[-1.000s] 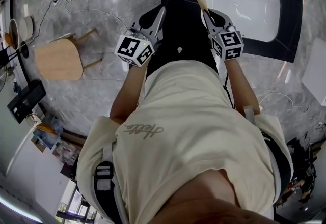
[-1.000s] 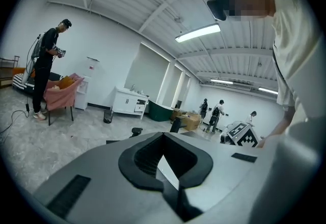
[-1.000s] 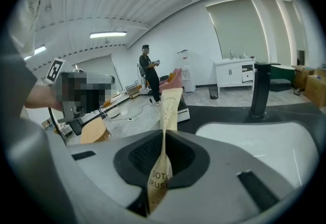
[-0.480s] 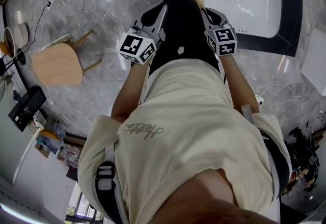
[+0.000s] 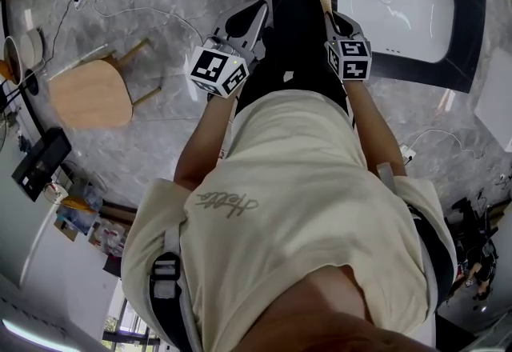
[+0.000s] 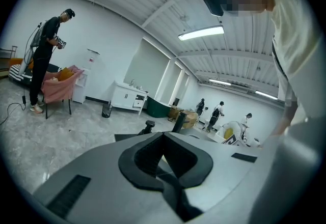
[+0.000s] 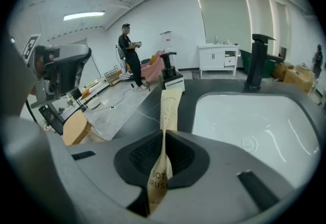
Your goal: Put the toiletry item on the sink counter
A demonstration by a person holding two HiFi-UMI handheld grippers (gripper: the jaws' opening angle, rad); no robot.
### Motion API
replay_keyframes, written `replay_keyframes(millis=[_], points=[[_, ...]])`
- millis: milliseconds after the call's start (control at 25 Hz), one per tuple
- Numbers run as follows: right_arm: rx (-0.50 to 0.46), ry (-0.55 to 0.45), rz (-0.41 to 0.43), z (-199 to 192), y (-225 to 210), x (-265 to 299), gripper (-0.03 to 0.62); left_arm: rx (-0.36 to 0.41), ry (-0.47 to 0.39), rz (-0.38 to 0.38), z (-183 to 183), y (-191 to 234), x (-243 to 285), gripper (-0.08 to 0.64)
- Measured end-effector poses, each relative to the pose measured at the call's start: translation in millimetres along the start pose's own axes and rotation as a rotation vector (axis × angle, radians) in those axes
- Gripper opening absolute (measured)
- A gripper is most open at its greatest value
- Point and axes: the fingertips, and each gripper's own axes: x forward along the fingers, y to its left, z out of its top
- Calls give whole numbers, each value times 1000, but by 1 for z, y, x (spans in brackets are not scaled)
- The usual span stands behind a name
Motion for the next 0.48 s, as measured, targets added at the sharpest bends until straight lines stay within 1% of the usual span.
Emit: replay_keyframes(millis=[80,160,480], points=[[40,2,-22,-1,0,5,17,0,4,-2,2,6,-4,3],[57,2,-32,0,2,10,17,2,11,-4,1,13,-8,3],[35,37,-96,-9,1,22,17,-1,17,-17,2,29,-12,3]])
